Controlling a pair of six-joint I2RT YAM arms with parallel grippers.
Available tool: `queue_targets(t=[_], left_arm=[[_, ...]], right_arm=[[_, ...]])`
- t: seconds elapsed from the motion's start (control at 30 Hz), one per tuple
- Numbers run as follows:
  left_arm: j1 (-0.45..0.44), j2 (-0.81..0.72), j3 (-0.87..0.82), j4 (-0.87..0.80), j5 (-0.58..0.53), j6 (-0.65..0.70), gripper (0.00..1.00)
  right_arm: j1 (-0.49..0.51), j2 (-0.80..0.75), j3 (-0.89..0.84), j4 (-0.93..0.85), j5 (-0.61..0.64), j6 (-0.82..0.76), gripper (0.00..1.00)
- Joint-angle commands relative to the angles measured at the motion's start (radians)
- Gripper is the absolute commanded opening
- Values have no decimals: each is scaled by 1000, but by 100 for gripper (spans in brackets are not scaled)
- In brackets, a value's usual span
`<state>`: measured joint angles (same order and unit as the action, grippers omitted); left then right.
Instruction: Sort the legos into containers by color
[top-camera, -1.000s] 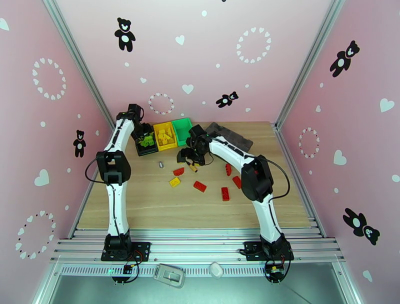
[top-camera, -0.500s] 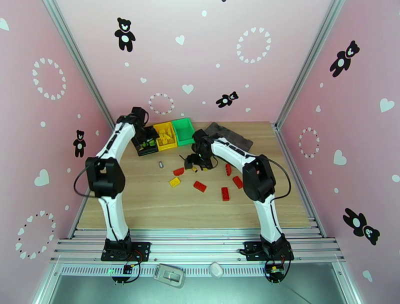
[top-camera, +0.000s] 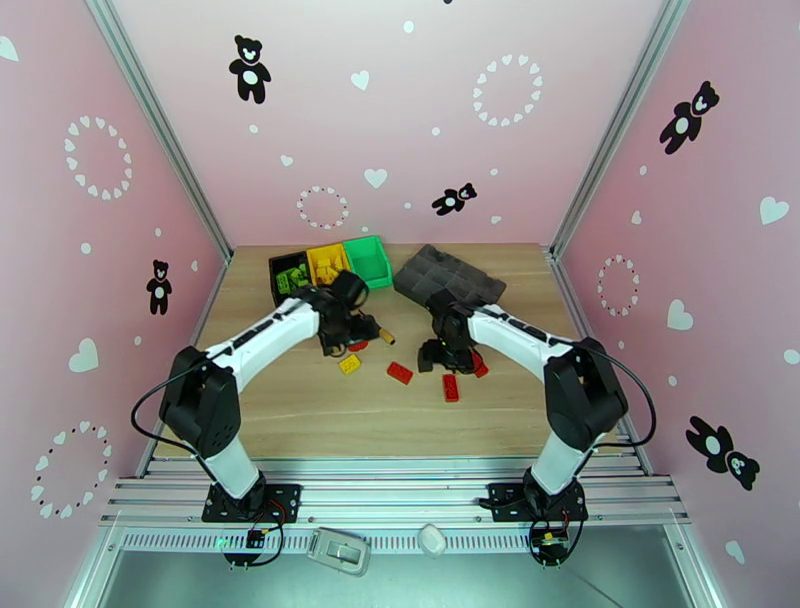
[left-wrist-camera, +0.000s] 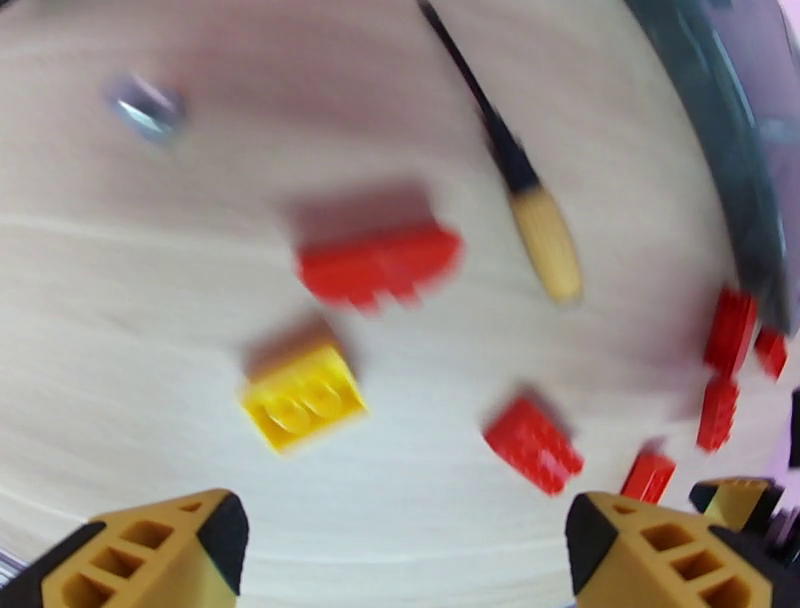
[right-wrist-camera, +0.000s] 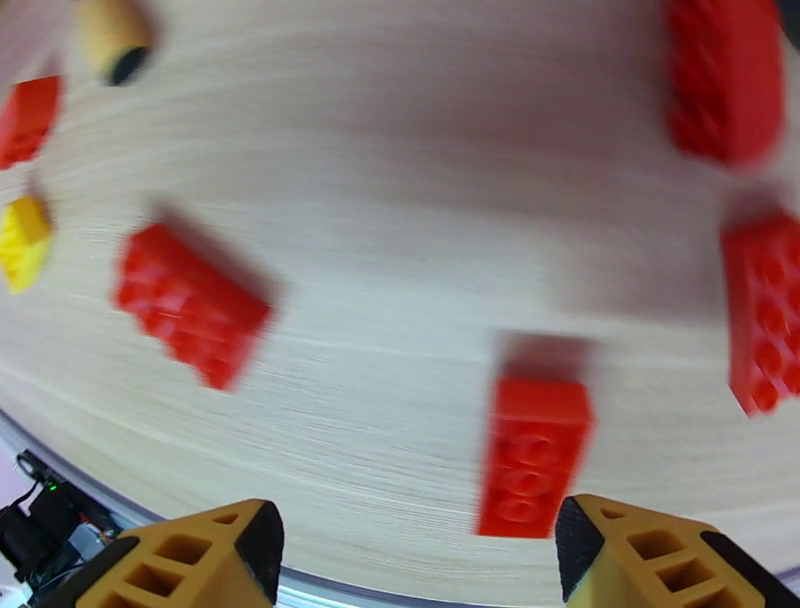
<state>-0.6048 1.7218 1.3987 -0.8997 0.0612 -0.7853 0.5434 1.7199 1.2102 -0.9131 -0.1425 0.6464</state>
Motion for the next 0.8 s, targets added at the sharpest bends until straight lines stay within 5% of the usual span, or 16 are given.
queue_targets(t=[0.0,0.77], left_arm=[[-52,24,-11,72,10,-70,89],[-39,82,10,110,103,-77,90]], right_arm=[[-8,-45,-63,22,35,33,77],[-21,37,-139,124,52,75,51]])
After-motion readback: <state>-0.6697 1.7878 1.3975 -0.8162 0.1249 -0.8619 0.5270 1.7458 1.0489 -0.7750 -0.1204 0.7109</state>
